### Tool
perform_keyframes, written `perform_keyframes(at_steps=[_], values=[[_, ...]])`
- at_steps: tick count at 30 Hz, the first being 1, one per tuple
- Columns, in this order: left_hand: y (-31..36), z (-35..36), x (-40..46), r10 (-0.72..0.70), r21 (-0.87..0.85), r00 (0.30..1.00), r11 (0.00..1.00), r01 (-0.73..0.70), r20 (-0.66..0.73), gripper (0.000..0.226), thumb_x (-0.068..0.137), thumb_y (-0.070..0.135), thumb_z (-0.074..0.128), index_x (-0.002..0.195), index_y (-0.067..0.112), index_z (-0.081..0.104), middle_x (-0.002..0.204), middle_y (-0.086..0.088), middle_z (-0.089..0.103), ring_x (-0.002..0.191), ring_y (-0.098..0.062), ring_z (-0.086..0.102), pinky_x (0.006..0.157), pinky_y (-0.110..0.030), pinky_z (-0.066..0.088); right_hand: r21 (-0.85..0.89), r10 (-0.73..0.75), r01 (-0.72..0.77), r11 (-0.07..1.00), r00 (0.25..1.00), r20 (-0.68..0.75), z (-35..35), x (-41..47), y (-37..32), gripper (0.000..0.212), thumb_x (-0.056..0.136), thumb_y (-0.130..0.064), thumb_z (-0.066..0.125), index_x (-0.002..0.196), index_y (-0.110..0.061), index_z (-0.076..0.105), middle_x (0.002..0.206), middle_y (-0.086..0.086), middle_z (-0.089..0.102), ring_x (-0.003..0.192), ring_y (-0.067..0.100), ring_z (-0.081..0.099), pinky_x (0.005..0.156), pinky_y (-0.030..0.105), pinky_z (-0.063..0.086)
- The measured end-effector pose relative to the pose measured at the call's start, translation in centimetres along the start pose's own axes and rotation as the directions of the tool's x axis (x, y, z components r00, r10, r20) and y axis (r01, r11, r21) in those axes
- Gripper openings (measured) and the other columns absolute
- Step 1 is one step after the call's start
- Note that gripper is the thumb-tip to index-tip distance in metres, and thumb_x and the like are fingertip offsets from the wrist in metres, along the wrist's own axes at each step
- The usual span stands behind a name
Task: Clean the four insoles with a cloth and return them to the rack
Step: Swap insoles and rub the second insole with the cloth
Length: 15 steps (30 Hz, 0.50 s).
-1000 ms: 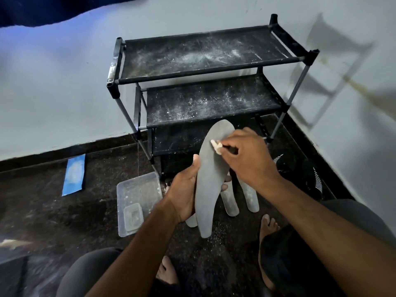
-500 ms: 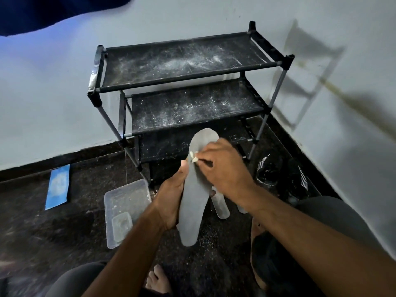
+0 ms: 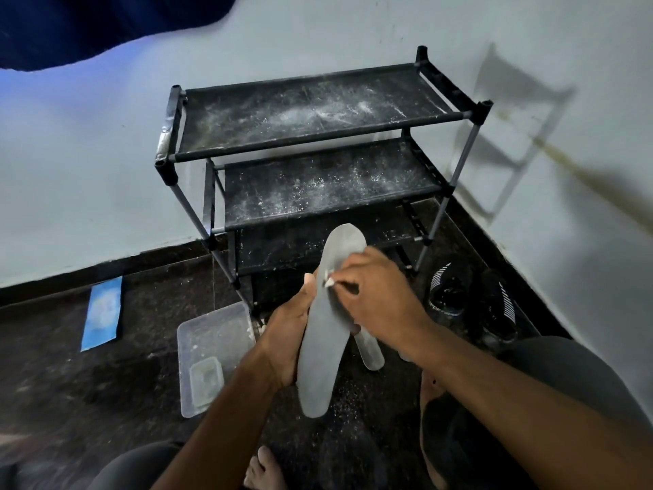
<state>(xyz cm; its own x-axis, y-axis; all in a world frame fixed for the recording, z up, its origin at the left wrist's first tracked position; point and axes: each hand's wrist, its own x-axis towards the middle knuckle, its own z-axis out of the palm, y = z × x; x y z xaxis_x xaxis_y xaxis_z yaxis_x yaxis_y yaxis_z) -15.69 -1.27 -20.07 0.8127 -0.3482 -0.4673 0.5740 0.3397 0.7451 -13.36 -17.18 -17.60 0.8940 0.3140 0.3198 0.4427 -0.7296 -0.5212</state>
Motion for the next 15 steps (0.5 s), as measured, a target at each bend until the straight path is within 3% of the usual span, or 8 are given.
perform_keyframes(at_steps=[4,7,9,11,13,15], values=[[0.0,-0.4,-0.1,0.007,-0.071,1.000,0.997,-0.009,-0.025,0.057,0.100,0.055,0.046,0.121,0.010,0.073,0.105,-0.015,0.073,0.084,-0.024,0.071,0.070,-0.036,0.060,0.230,-0.038,-0.006,0.973,0.982,0.186,-0.2,0.0,-0.8,0.007,0.081,-0.021,0.075,0.087,-0.018,0.079,0.080,-0.009,0.069,0.079,0.005,0.056,0.077,0.031,0.049],[0.2,0.1,-0.4,0.024,-0.059,0.999,0.998,-0.023,0.031,0.062,0.104,0.055,0.036,0.133,0.010,0.066,0.118,-0.026,0.069,0.084,-0.030,0.070,0.069,-0.036,0.061,0.328,0.148,-0.152,0.932,0.988,0.037,-2.3,1.4,0.8,0.015,0.081,-0.018,0.078,0.096,-0.017,0.078,0.087,-0.008,0.072,0.080,0.003,0.064,0.075,0.025,0.053],[0.2,0.2,-0.5,0.038,-0.050,0.998,0.998,-0.036,0.046,0.060,0.106,0.054,0.032,0.144,0.013,0.056,0.127,-0.031,0.065,0.091,-0.033,0.069,0.074,-0.037,0.062,0.294,0.288,-0.239,0.925,0.948,-0.137,-3.4,2.2,2.5,0.015,0.082,-0.018,0.077,0.098,-0.017,0.078,0.088,-0.008,0.073,0.077,0.000,0.066,0.070,0.018,0.052],[0.1,0.2,-0.5,0.034,-0.014,0.996,0.999,-0.033,0.080,0.057,0.108,0.054,0.030,0.145,0.018,0.055,0.130,-0.033,0.062,0.104,-0.041,0.061,0.084,-0.042,0.060,0.346,0.415,-0.328,0.879,0.884,-0.215,-3.6,2.5,3.5,0.014,0.083,-0.017,0.076,0.097,-0.017,0.078,0.088,-0.006,0.074,0.075,-0.002,0.066,0.066,0.010,0.048],[-0.2,0.3,-0.5,0.014,0.007,0.995,1.000,-0.015,0.100,0.056,0.108,0.054,0.031,0.142,0.020,0.059,0.131,-0.033,0.062,0.112,-0.045,0.055,0.089,-0.043,0.058,0.338,0.436,-0.347,0.875,0.868,-0.237,-3.2,2.3,3.8,0.012,0.083,-0.017,0.076,0.095,-0.017,0.078,0.086,-0.006,0.074,0.074,0.000,0.066,0.067,0.013,0.050],[-0.1,0.7,-0.6,-0.005,0.048,0.996,0.999,0.001,0.089,0.060,0.106,0.055,0.032,0.138,0.015,0.063,0.129,-0.032,0.064,0.103,-0.041,0.062,0.082,-0.040,0.060,0.242,0.334,-0.286,0.927,0.924,-0.189,-2.5,1.7,3.3,0.008,0.084,-0.017,0.075,0.090,-0.017,0.079,0.082,-0.005,0.072,0.073,0.004,0.064,0.072,0.021,0.052]])
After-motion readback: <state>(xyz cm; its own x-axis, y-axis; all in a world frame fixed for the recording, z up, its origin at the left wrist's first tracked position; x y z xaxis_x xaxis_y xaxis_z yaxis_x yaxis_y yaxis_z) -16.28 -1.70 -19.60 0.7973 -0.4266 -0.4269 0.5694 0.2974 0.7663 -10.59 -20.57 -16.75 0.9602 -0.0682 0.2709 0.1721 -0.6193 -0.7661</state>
